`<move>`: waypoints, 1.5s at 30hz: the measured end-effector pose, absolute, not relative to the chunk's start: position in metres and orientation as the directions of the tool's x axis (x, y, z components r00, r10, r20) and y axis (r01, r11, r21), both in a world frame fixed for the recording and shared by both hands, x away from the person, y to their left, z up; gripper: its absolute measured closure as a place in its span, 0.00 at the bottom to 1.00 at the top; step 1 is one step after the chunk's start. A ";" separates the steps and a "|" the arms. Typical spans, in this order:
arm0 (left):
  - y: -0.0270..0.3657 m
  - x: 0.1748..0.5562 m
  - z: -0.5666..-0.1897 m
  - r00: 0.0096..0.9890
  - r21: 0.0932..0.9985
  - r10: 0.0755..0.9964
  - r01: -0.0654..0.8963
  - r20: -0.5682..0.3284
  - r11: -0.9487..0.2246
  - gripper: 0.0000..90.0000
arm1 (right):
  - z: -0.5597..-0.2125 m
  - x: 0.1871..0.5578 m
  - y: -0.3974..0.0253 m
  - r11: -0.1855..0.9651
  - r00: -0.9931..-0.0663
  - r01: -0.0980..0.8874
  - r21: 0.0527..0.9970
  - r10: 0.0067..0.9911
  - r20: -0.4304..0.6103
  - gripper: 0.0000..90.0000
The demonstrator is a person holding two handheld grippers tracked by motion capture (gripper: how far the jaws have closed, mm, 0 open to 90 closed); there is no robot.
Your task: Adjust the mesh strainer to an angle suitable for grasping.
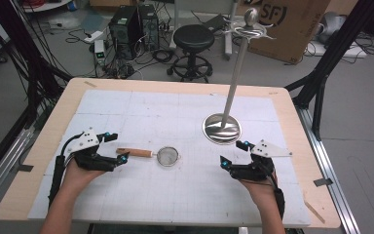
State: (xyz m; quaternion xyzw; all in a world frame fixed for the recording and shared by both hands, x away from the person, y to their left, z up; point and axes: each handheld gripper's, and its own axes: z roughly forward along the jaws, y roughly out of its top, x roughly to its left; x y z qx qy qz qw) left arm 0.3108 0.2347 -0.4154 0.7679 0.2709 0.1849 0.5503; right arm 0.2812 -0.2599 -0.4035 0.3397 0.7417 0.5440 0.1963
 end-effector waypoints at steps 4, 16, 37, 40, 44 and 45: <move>0.234 0.312 -0.418 0.783 0.939 0.622 0.226 -0.016 -0.260 0.18 | -0.404 0.281 -0.260 0.175 -0.692 0.291 0.941 0.718 0.081 0.17; 0.226 0.320 -0.420 0.776 0.931 0.630 0.239 -0.012 -0.276 0.19 | -0.405 0.273 -0.265 0.186 -0.679 0.305 0.934 0.730 0.077 0.17; 0.205 0.342 -0.435 0.741 0.898 0.671 0.286 0.013 -0.334 0.53 | -0.413 0.258 -0.277 0.192 -0.653 0.339 0.921 0.753 0.083 0.17; 0.208 0.344 -0.437 0.710 0.892 0.704 0.315 0.006 -0.325 0.64 | -0.413 0.258 -0.277 0.191 -0.650 0.340 0.921 0.755 0.083 0.17; 0.211 0.345 -0.439 0.694 0.881 0.720 0.336 0.007 -0.333 0.76 | -0.414 0.257 -0.277 0.194 -0.648 0.348 0.917 0.757 0.085 0.17; 0.211 0.346 -0.440 0.696 0.879 0.718 0.338 0.008 -0.337 0.81 | -0.414 0.258 -0.277 0.195 -0.649 0.345 0.918 0.756 0.083 0.17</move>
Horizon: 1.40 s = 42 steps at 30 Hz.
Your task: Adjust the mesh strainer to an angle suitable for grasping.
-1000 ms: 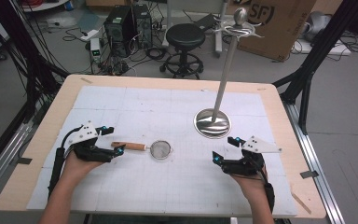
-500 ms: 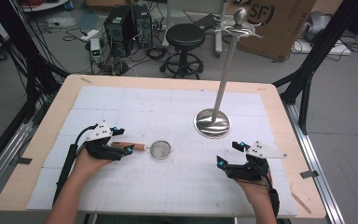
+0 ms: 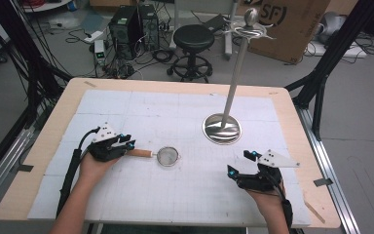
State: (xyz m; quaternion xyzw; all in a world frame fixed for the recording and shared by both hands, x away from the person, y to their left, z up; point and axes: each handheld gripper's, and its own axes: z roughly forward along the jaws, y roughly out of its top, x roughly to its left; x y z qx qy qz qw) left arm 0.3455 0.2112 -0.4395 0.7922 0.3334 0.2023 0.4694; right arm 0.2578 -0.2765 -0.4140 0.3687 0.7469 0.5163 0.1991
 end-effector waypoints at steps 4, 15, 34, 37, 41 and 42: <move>0.210 0.346 -0.443 0.702 0.865 0.712 0.345 0.020 -0.365 0.87 | -0.415 0.258 -0.275 0.204 -0.650 0.348 0.915 0.756 0.079 0.17; 0.210 0.348 -0.448 0.693 0.829 0.720 0.382 0.036 -0.409 0.96 | -0.416 0.258 -0.276 0.206 -0.646 0.357 0.911 0.759 0.082 0.17; 0.204 0.325 -0.445 0.801 0.777 0.599 0.388 -0.017 -0.496 0.99 | -0.415 0.273 -0.262 0.220 -0.680 0.350 0.910 0.729 0.085 0.17; 0.203 0.321 -0.445 0.818 0.775 0.575 0.381 -0.028 -0.504 0.99 | -0.415 0.277 -0.256 0.230 -0.691 0.345 0.910 0.719 0.080 0.17; 0.201 0.315 -0.445 0.836 0.774 0.547 0.372 -0.039 -0.513 0.99 | -0.415 0.282 -0.250 0.241 -0.704 0.340 0.909 0.707 0.076 0.17; 0.201 0.314 -0.446 0.839 0.775 0.542 0.370 -0.042 -0.513 0.99 | -0.415 0.283 -0.249 0.242 -0.705 0.338 0.910 0.705 0.074 0.17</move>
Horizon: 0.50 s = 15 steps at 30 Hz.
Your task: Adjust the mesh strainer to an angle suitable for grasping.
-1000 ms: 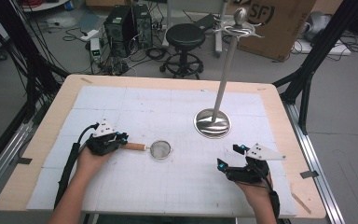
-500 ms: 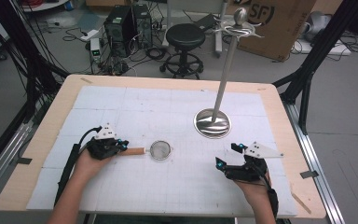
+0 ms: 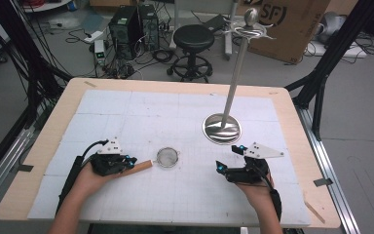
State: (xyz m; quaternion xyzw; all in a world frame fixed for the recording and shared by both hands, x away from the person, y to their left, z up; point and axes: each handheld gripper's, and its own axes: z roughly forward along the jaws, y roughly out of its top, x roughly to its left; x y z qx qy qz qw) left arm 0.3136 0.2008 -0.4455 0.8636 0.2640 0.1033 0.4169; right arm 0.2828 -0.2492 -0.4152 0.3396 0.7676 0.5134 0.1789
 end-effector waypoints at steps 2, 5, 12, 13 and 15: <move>0.201 0.312 -0.446 0.842 0.775 0.537 0.372 -0.050 -0.510 0.99 | -0.415 0.284 -0.247 0.242 -0.708 0.341 0.908 0.702 0.079 0.17; 0.201 0.310 -0.446 0.845 0.775 0.533 0.370 -0.051 -0.513 0.99 | -0.415 0.286 -0.244 0.246 -0.712 0.339 0.908 0.698 0.077 0.17; 0.202 0.310 -0.443 0.840 0.789 0.540 0.360 -0.042 -0.498 0.96 | -0.415 0.286 -0.244 0.249 -0.711 0.341 0.906 0.699 0.076 0.17; 0.202 0.310 -0.442 0.837 0.793 0.545 0.362 -0.044 -0.491 0.96 | -0.415 0.286 -0.244 0.248 -0.710 0.343 0.906 0.700 0.077 0.17; 0.204 0.310 -0.440 0.832 0.804 0.552 0.360 -0.047 -0.474 0.90 | -0.416 0.285 -0.245 0.250 -0.711 0.343 0.906 0.699 0.076 0.17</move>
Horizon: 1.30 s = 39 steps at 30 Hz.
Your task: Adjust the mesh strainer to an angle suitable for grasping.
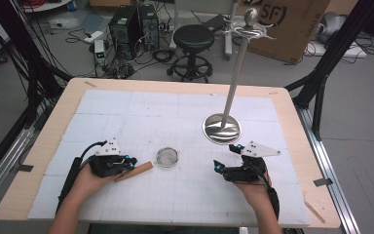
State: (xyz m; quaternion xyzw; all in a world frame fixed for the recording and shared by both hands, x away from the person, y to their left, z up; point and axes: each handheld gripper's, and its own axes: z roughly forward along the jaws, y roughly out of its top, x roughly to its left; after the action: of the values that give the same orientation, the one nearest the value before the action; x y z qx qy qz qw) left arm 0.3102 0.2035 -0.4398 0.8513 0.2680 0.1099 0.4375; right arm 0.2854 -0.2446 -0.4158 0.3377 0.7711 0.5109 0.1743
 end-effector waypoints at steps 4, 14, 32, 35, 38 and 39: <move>0.204 0.309 -0.433 0.829 0.830 0.556 0.349 -0.057 -0.436 0.82 | -0.416 0.285 -0.246 0.249 -0.709 0.344 0.905 0.701 0.077 0.17; 0.199 0.307 -0.423 0.836 0.847 0.547 0.324 -0.047 -0.421 0.59 | -0.417 0.284 -0.245 0.253 -0.708 0.353 0.901 0.702 0.080 0.17; 0.172 0.305 -0.430 0.861 0.788 0.509 0.317 -0.005 -0.528 0.50 | -0.420 0.282 -0.248 0.261 -0.705 0.355 0.898 0.705 0.074 0.17; 0.169 0.305 -0.435 0.861 0.762 0.508 0.325 0.006 -0.560 0.51 | -0.420 0.282 -0.248 0.259 -0.704 0.359 0.897 0.706 0.078 0.17; 0.166 0.306 -0.441 0.867 0.729 0.497 0.325 0.024 -0.602 0.55 | -0.420 0.282 -0.248 0.262 -0.705 0.359 0.896 0.705 0.076 0.17; 0.166 0.306 -0.441 0.871 0.735 0.492 0.324 0.015 -0.595 0.58 | -0.421 0.283 -0.247 0.262 -0.705 0.359 0.896 0.705 0.076 0.17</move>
State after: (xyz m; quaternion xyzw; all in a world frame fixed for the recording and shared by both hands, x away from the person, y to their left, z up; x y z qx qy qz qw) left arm 0.3057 0.1656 -0.4414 0.8865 0.2300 0.1085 0.3865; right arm 0.2826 -0.2475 -0.4205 0.3430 0.7755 0.5011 0.1728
